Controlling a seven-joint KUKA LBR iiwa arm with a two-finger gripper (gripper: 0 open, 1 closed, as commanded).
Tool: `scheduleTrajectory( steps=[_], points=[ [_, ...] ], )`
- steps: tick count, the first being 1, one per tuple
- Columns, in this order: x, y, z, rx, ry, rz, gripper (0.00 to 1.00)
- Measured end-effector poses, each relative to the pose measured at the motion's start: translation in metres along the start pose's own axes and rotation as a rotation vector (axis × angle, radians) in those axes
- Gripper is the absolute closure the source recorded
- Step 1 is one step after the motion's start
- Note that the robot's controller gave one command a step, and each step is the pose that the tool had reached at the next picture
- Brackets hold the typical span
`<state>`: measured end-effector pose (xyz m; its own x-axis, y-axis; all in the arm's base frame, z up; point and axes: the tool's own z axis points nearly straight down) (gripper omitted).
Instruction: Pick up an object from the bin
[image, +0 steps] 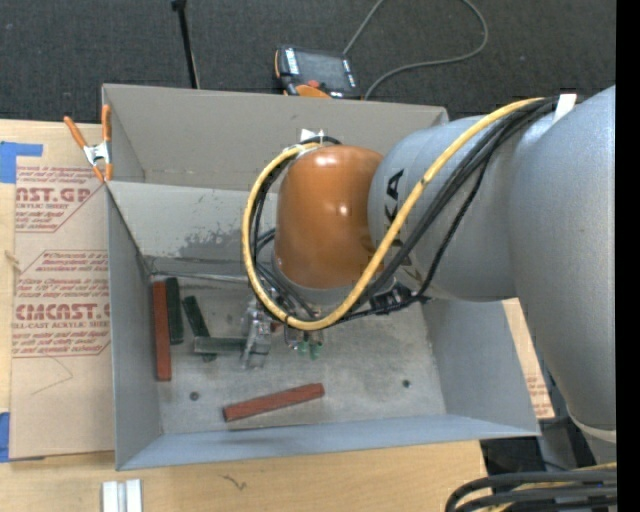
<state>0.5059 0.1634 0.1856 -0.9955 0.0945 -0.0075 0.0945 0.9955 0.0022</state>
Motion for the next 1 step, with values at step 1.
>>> scheduleTrajectory(
  steps=[1],
  points=[
    [-0.0182,-0.0008,-0.101,-0.002,-0.003,0.044,1.0]
  ],
)
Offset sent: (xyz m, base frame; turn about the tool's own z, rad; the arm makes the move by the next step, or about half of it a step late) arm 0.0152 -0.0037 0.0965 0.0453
